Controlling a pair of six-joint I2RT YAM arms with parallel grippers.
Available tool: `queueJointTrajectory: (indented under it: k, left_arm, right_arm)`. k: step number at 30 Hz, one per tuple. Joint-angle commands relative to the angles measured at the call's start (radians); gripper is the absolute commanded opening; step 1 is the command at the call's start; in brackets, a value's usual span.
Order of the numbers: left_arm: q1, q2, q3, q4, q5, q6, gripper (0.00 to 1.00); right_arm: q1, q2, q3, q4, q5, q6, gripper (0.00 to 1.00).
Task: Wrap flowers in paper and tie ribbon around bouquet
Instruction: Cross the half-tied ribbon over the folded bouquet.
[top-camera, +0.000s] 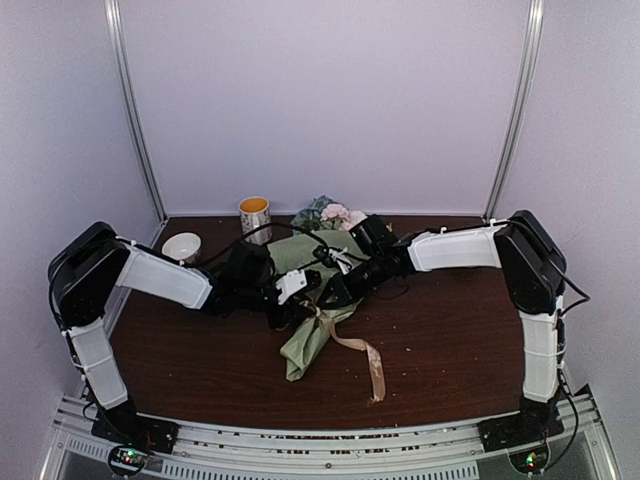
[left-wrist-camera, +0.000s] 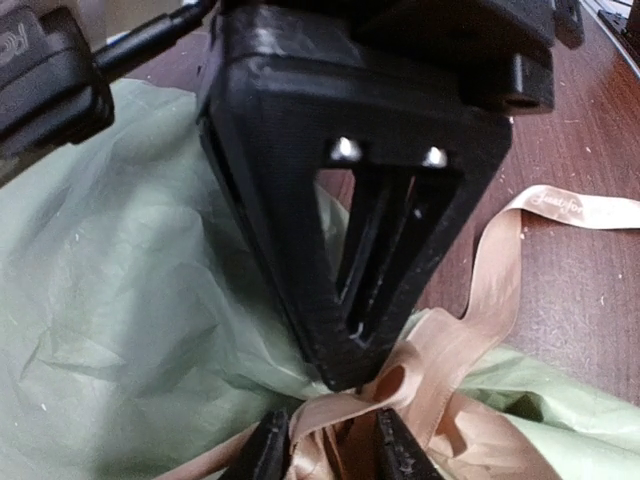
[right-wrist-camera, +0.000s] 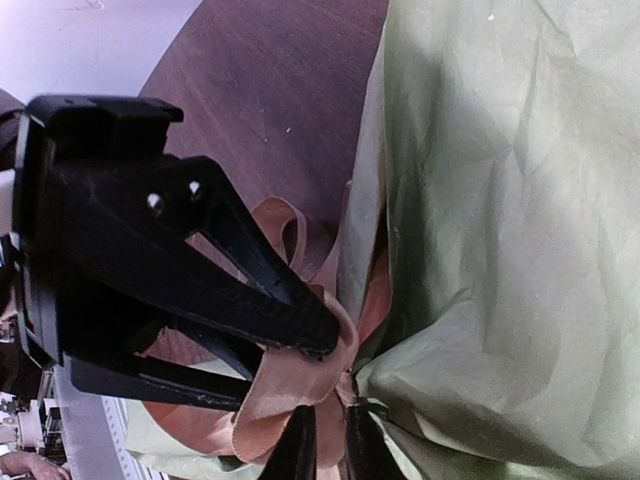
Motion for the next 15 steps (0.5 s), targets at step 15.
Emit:
queueJointTrajectory:
  k: [15]
  left_arm:
    - [0.032,0.016,0.115,-0.177,0.128,0.095,0.29]
  right_arm:
    - [0.023,-0.214,-0.331,0.165,0.106,0.039,0.37]
